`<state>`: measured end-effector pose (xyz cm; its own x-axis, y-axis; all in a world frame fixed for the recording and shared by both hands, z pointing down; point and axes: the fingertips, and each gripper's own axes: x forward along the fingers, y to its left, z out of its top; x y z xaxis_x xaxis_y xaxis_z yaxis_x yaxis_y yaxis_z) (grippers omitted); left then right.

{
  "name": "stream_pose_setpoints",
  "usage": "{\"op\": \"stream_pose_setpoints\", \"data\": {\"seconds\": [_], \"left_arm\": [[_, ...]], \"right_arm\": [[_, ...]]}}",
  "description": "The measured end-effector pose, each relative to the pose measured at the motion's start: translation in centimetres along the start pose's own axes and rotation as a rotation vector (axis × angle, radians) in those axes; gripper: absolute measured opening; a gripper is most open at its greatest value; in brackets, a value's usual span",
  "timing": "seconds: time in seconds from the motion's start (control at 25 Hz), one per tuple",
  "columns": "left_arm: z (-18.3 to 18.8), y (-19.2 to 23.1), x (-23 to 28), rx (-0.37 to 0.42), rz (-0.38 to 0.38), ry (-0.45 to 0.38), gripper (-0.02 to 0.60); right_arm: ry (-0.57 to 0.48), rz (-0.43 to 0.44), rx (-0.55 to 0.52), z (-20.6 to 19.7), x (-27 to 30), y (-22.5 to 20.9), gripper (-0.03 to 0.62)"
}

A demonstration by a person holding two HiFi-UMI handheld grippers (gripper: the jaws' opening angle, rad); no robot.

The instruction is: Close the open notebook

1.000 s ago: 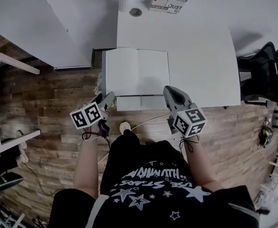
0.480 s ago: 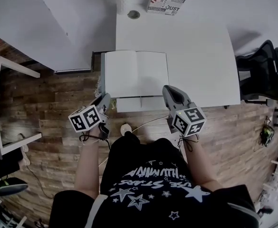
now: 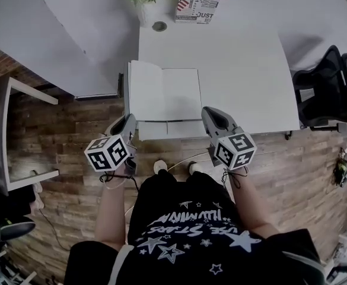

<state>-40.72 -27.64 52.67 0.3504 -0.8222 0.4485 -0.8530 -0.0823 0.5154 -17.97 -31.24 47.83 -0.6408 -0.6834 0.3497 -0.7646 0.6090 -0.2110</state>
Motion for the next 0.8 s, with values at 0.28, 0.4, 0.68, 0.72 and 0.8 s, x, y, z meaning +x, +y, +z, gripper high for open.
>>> {"op": "stream_pose_setpoints", "data": {"seconds": [0.28,0.4,0.68,0.72,0.8], "left_arm": [[1.3,-4.2,0.0,0.132,0.090,-0.034,0.048],[1.7,-6.3,0.5,0.168,0.092,-0.047,0.044],[1.5,-11.2,2.5,0.321,0.117,-0.029,0.041],[1.4,-11.8,2.8,0.344,0.132,-0.018,0.041],[0.9,-13.2,3.6,0.406,0.159,0.004,0.041]], "right_arm": [[-0.028,0.013,0.008,0.7,-2.3,-2.4,0.002],[-0.039,0.012,0.012,1.0,-3.3,-3.6,0.002],[-0.055,0.001,0.023,1.3,-5.0,-6.8,0.002],[-0.056,0.001,0.025,1.4,-5.2,-7.2,0.002],[-0.059,-0.001,0.028,1.4,-5.6,-7.9,0.002]]}}
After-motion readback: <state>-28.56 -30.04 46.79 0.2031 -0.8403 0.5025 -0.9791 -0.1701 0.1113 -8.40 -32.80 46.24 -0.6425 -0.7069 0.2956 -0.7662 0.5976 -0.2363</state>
